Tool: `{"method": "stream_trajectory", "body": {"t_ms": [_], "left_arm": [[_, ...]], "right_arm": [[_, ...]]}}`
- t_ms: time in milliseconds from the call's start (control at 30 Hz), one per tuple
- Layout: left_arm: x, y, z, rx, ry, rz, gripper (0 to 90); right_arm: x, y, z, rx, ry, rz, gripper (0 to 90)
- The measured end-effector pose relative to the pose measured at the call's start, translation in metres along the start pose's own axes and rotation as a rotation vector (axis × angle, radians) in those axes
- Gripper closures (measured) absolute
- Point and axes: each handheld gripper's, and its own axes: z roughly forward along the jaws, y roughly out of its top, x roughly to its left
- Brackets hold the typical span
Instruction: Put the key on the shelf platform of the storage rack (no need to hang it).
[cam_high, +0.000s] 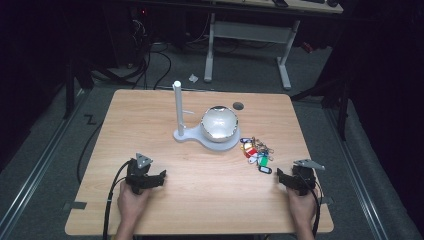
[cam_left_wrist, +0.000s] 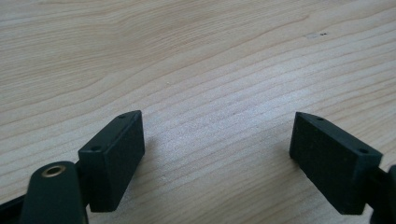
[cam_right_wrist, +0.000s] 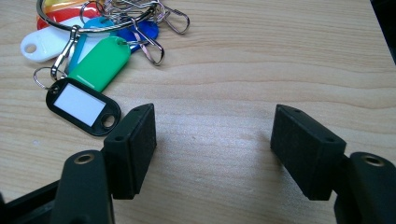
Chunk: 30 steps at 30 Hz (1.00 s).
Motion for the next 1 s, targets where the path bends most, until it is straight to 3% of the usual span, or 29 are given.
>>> {"method": "stream_trajectory", "body": {"t_ms": [667,1000], "left_arm": [[0.0,0.0,0.0,0.0,0.0,0.0,18.5],[-0.0001,0.0,0.0,0.0,0.001,0.0,18.4]], "right_arm": [[0.0002,0.0001,0.0,0.0,-0.001,0.001,31.7],[0.0004,-0.0005,-0.0008,-0.005,0.0,0.0,36.4]]}}
